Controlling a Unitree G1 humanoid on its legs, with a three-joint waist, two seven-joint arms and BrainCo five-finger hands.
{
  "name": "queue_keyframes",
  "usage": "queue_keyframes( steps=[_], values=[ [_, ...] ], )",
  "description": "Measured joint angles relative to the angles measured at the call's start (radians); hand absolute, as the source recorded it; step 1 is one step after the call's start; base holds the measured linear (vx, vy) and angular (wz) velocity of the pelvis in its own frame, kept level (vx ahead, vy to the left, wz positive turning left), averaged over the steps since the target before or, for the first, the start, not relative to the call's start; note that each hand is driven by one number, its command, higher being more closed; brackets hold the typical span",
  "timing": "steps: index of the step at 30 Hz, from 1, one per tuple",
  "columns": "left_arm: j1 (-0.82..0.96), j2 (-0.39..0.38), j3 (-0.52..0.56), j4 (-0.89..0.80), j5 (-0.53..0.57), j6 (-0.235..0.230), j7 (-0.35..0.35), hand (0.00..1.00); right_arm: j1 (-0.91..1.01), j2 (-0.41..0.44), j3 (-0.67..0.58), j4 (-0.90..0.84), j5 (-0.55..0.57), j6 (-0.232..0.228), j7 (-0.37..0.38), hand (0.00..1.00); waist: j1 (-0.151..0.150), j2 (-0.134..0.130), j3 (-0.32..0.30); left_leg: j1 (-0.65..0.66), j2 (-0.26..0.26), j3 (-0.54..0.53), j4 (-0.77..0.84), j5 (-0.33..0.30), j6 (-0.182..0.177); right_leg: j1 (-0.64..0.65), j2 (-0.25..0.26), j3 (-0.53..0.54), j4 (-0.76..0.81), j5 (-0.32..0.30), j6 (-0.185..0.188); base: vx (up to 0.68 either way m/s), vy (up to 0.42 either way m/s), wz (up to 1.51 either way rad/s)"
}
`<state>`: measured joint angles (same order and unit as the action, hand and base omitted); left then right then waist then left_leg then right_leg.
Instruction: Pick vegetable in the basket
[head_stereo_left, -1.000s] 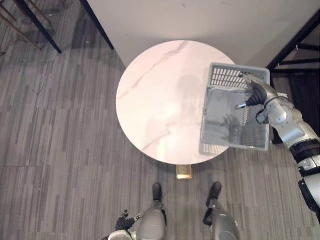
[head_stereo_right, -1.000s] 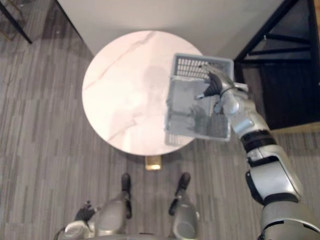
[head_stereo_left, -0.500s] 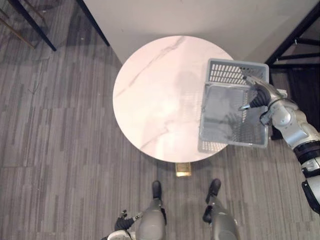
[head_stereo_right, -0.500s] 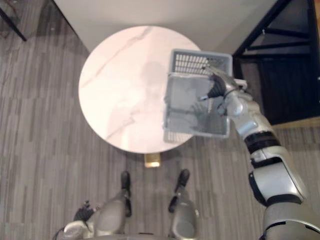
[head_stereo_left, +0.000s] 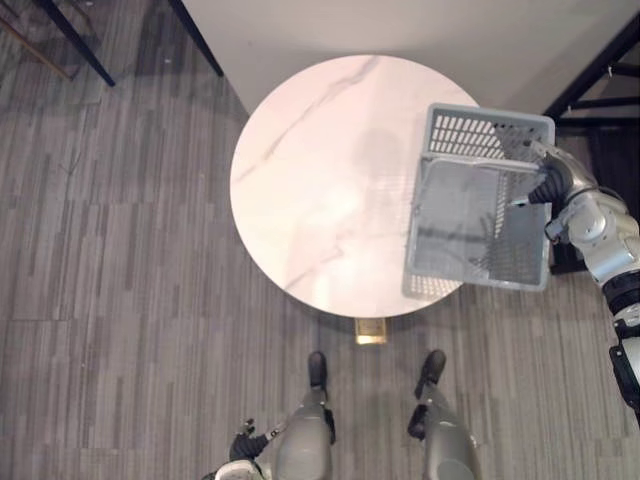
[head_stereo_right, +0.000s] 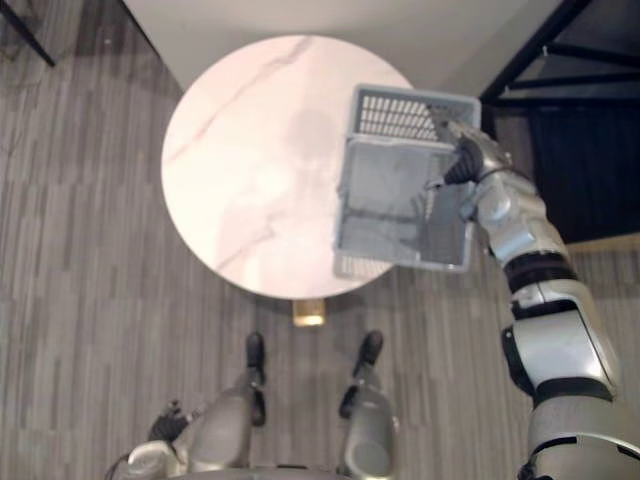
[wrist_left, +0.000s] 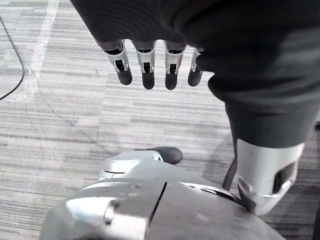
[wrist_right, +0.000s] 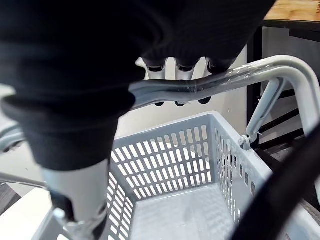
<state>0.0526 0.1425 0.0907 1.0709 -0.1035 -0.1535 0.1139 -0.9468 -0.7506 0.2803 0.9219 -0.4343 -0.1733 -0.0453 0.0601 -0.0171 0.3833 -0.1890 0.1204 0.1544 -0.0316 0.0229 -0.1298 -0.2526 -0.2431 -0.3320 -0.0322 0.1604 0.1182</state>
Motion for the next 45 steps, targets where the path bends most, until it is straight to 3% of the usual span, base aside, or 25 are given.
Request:
queue_keyframes(
  steps=[4, 5, 26, 36, 42, 45],
  values=[
    [0.0, 0.001, -0.003, 0.0, 0.0, 0.0, 0.001, 0.0, -0.002, 0.0, 0.0, 0.007, -0.003, -0.001, -0.004, 0.0, -0.001, -0.001, 0.001, 0.0, -0.002, 0.0, 0.0, 0.001, 0.001, 0.0, -0.002, 0.0, 0.0, 0.0, 0.0, 0.0, 0.0, 0.0],
    [0.0, 0.001, -0.005, 0.0, 0.0, 0.0, 0.003, 0.0, -0.009, 0.0, 0.0, 0.024, -0.029, -0.001, -0.011, 1.0, -0.001, 0.0, 0.001, -0.001, -0.002, -0.001, -0.001, 0.002, 0.002, -0.001, -0.002, 0.0, 0.0, 0.0, 0.0, 0.0, 0.0, 0.0],
    [-0.002, 0.005, -0.029, -0.003, 0.001, -0.001, 0.019, 0.0, -0.01, -0.017, 0.003, 0.076, -0.117, -0.004, -0.031, 1.0, 0.005, 0.007, 0.02, 0.0, -0.007, -0.011, -0.019, 0.015, 0.003, 0.0, -0.004, -0.008, -0.001, 0.0, 0.0, 0.0, 0.0, 0.0],
    [-0.013, 0.019, -0.054, -0.004, 0.038, 0.01, 0.018, 0.0, 0.022, -0.018, 0.132, -0.034, -0.15, -0.015, 0.028, 1.0, 0.019, 0.006, 0.019, 0.036, -0.005, -0.012, -0.015, 0.014, 0.003, 0.038, -0.003, -0.005, -0.001, 0.0, 0.0, 0.0, 0.002, 0.0],
    [-0.015, 0.02, -0.054, -0.006, 0.045, 0.015, 0.016, 0.0, 0.063, -0.018, 0.222, -0.153, -0.157, -0.023, 0.081, 1.0, 0.027, -0.004, 0.013, 0.074, -0.002, -0.008, -0.015, 0.014, 0.003, 0.073, 0.0, 0.0, -0.001, 0.0, 0.0, 0.0, 0.0, -0.02],
    [-0.015, 0.036, -0.052, -0.006, 0.049, 0.026, 0.01, 0.0, 0.109, -0.018, 0.254, -0.235, -0.189, -0.022, 0.101, 1.0, 0.026, -0.035, -0.007, 0.079, -0.002, -0.007, -0.015, 0.015, 0.003, 0.079, 0.0, 0.001, -0.001, 0.0, 0.0, 0.0, 0.0, 0.0]
  ],
)
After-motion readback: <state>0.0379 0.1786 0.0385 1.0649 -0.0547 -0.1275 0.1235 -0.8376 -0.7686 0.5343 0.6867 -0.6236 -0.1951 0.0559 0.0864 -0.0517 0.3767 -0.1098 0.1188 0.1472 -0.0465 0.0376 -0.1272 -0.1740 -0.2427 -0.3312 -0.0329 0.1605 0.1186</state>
